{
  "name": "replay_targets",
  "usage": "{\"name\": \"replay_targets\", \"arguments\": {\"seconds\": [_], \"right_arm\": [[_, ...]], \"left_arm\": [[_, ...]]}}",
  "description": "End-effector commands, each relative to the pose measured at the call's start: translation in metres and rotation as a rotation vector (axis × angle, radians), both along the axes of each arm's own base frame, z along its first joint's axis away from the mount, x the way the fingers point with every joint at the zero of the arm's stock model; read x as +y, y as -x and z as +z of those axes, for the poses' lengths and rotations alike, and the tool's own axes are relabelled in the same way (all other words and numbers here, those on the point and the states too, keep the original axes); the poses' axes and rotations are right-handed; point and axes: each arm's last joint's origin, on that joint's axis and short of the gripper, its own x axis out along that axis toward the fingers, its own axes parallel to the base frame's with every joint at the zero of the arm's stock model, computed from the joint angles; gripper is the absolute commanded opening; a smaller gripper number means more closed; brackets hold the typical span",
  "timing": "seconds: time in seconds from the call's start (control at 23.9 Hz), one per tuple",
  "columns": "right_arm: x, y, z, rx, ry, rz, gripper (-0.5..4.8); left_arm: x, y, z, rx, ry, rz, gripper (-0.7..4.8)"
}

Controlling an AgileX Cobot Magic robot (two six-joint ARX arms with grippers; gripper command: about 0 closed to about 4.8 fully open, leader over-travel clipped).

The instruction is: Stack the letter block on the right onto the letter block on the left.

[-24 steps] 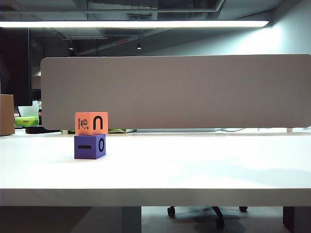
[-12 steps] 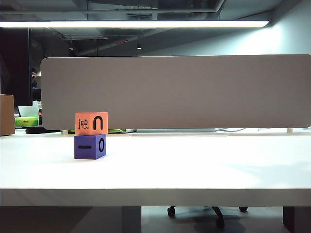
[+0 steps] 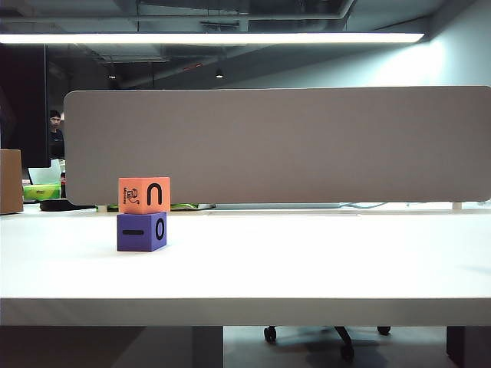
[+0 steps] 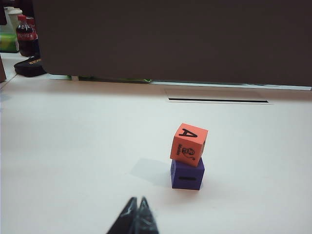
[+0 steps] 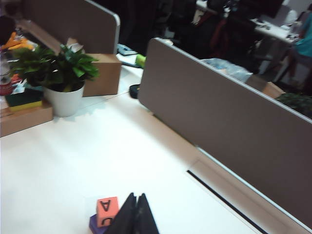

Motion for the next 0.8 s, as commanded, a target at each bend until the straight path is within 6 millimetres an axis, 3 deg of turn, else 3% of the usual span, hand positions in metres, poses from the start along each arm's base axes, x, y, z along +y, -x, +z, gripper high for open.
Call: {"name": "replay_targets", "arguments": {"seconds": [0.04, 0.21, 0.46, 0.8], "right_arm": [[-0.024, 0.019, 0.008, -0.027, 0.007, -0.036, -0.06], [-0.046, 0.037, 0.012, -0.035, 0.001, -0.064, -0.06], [-0.098, 0.078, 0.018, -0.055, -0.016, -0.106, -0.06], [-0.127, 0.100, 0.017, -0.071, -0.020, -0.184, -0.06]], "left_arm": [[0.000, -0.004, -0.005, -0.015, 0.003, 0.003, -0.05], [0.000, -0.008, -0.013, -0.013, 0.003, 0.009, -0.05], [0.001, -0.020, -0.036, -0.039, 0.003, 0.016, -0.05], [0.003, -0.026, -0.055, -0.024, 0.002, 0.110, -0.05]]}}
